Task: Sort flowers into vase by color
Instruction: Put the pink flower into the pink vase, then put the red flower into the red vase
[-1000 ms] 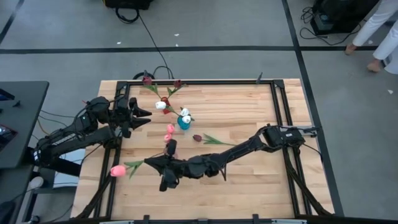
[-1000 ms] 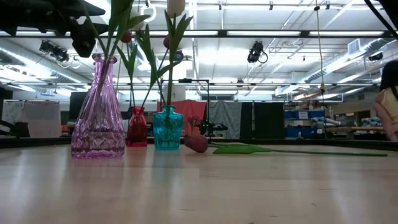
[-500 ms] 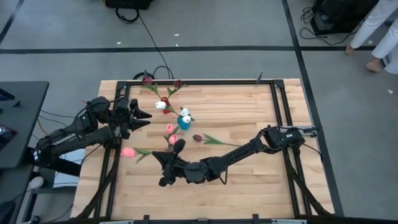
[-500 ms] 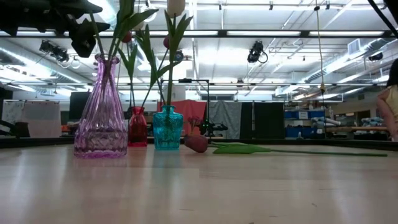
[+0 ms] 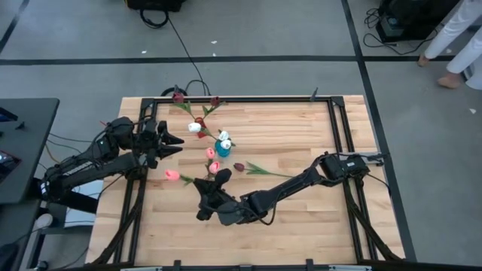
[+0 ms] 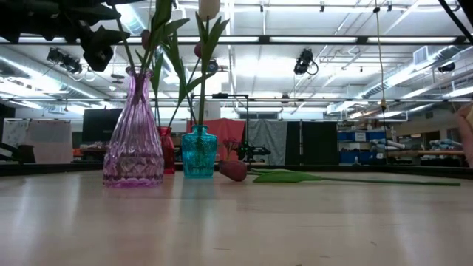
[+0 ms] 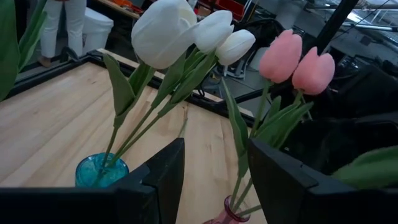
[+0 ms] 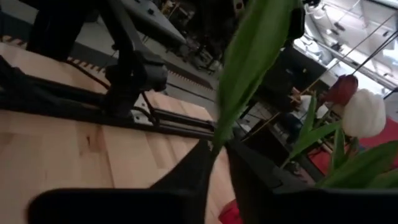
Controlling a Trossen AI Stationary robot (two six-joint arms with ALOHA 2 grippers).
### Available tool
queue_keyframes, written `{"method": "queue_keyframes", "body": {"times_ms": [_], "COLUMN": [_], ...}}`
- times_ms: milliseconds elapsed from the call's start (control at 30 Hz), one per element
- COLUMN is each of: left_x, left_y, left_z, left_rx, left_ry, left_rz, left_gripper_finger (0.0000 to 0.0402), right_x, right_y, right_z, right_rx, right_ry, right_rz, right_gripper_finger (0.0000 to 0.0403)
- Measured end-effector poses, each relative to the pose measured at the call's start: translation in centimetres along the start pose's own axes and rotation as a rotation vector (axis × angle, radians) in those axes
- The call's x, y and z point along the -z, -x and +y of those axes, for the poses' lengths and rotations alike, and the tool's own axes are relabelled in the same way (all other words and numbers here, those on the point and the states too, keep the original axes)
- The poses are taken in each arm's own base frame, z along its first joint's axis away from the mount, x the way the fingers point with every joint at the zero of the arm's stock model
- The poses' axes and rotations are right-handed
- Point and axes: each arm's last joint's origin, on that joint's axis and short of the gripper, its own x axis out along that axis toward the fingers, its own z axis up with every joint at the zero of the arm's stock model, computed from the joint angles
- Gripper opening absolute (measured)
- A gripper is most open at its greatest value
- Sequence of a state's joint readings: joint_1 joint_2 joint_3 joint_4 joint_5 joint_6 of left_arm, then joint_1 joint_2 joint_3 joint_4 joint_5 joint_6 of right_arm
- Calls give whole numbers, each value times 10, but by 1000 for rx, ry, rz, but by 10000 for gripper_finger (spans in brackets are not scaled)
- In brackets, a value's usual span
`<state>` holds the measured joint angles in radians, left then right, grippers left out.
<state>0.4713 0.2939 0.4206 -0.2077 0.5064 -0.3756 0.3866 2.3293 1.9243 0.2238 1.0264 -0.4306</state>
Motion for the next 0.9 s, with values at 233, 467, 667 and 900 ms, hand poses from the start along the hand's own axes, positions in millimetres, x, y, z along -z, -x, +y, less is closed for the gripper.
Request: {"method": "queue_keyframes", "body": {"times_ms": [233,467,667,900], "left_x": [0,0,0,0], "left_y": [0,0,0,0], "left_z": [0,0,0,0], "left_rx": [0,0,2,11], "left_ry": [0,0,-1,-6], "left_rz": [1,1,2,4], "left_gripper_finger": [182,182,182,182], "right_x": [-12,-48,-79,-71], "right_y": [8,43,86,121], "right_z": [-14,-38,-71,-113], "right_rx": [18,-45,-168,-394], "right_ry": [-4,-80,-141,-248], "right_rz": [13,-73,-122,107], "right_gripper_finger": [159,182,180,178]}}
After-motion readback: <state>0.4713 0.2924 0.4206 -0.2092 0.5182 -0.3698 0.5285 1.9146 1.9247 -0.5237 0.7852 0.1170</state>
